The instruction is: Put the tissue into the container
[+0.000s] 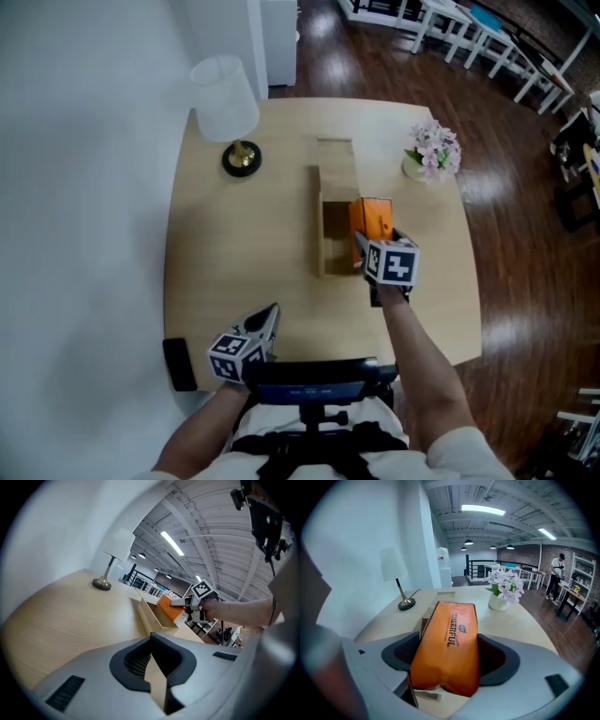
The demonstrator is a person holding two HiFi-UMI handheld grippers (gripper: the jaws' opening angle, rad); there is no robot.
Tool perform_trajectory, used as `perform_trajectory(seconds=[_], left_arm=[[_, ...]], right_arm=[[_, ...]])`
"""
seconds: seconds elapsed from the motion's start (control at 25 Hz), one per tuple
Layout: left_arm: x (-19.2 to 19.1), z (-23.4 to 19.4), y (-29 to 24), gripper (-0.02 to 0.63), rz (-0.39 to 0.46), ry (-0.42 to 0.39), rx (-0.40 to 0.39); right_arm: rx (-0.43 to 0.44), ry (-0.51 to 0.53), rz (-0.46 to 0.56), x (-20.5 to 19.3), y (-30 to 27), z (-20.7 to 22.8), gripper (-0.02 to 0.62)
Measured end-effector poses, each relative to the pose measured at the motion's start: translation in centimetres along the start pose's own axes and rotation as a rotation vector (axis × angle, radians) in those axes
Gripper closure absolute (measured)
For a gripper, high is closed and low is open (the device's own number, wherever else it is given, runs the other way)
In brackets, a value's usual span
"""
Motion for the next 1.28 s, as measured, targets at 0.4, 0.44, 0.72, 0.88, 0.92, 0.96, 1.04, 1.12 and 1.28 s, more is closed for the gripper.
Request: perform_trajectory(seconds=[0.4, 0.44, 0.72, 0.88, 0.92, 0.96, 1.04, 1.12, 1.28], left_arm=[[0.0, -1.1, 0.6, 0.618, 0.036, -0.009, -0.014], [0.0, -1.2, 0.6, 0.618, 0.047, -0.007, -0.016], [-0.1, -1.6, 0.8, 0.618, 0.042, -0.002, -0.027], [-0.2, -1.9, 0.9, 0.618, 0.030, -0.005, -0.022], [-0.2, -1.9, 0.9, 0.618, 0.032, -0.008, -0.019], [-0.1, -1.9, 1.0, 0.618, 0.038, -0.011, -0.017], [0.4, -1.9, 1.2, 0.618, 0.055, -0.017, -0.011], [0.9, -1.8, 1.4, 0.618, 0.077, -0.024, -0.004], [2.0, -1.7, 1.8, 0.618, 0.113, -0.031, 0.008]], right_arm=[[-0.036, 0.040, 0.020, 1.4, -0.6, -5.2, 0.201], [-0.039, 0.032, 0.023, 1.5, -0.6, -5.5, 0.201], [-0.044, -0.004, 0.014, 0.7, -1.8, -7.1, 0.204], [-0.070, 0.017, 0.022, 0.7, -1.8, -7.7, 0.206], [-0.078, 0.022, 0.022, 0.7, -1.9, -7.7, 0.207], [-0.085, 0.027, 0.019, 0.6, -1.9, -7.8, 0.207], [-0.098, 0.036, 0.012, 0.5, -2.0, -7.9, 0.209], [-0.104, 0.045, 0.010, 0.4, -2.1, -8.0, 0.210], [-0.110, 0.047, -0.001, 0.0, -2.6, -8.0, 0.213]])
Point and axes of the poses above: the fingertips, and each gripper's own axes: y backward along the fingers, z to its right, x out of its top, the point moved 9 cm from there along y, backward along the fingers, and after that the axes turned 13 degrees about -z, right-handed, at the moved point
